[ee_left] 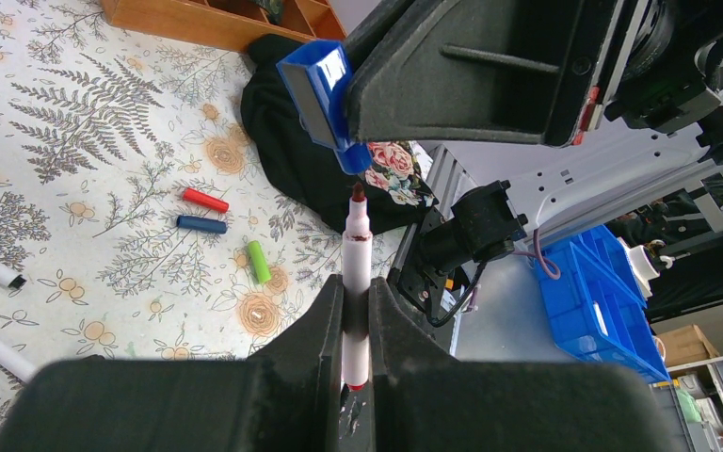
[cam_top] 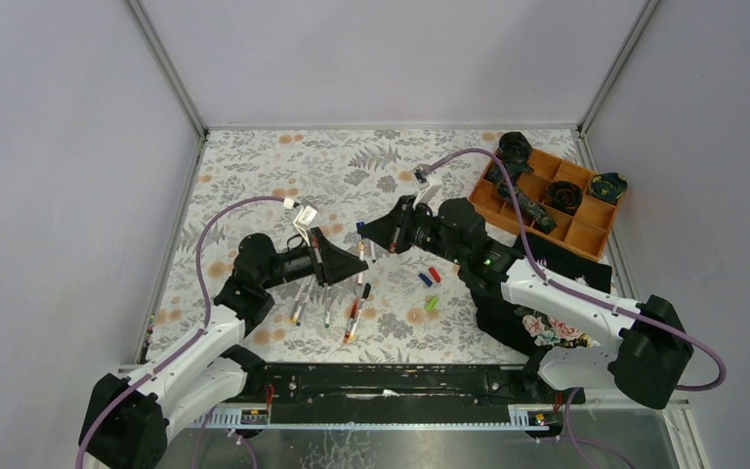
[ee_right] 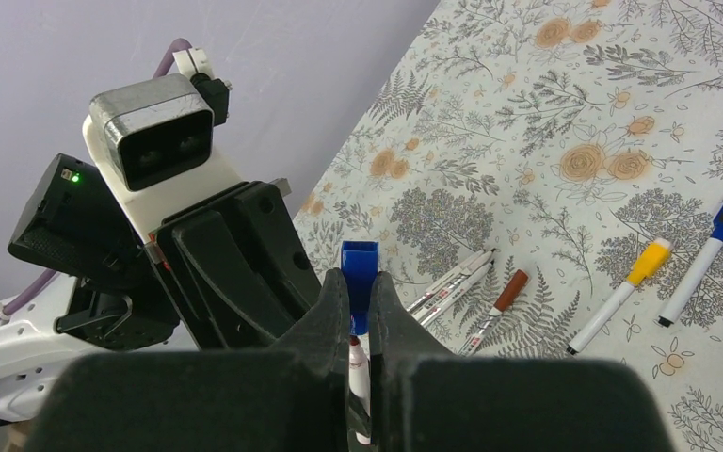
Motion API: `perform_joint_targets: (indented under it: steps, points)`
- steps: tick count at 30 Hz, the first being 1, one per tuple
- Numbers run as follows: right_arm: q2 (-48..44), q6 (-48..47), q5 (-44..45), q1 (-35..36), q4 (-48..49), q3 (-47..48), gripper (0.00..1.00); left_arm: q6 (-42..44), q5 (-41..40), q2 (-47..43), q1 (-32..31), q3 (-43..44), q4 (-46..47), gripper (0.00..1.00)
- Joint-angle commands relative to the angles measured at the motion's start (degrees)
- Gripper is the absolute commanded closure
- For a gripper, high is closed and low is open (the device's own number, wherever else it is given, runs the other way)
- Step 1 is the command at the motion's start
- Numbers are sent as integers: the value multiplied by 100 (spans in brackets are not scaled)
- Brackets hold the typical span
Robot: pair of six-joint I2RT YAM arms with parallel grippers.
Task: Insert the pens into the pen caps
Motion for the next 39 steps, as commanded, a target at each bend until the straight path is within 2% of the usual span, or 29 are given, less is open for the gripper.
perform_joint_targets:
  steps: [1, 26, 39]
  points:
    - [-16, -15, -152, -15, 396, 68, 100, -42, 112, -33, -25, -60, 396, 100]
    - [-41, 8, -282, 4, 423, -118, 100, -3, -4, -76, -23, -53, 280, 100]
    - [-172, 167, -213, 258, 660, -506, 100, 41, -137, -126, -16, 13, 181, 100]
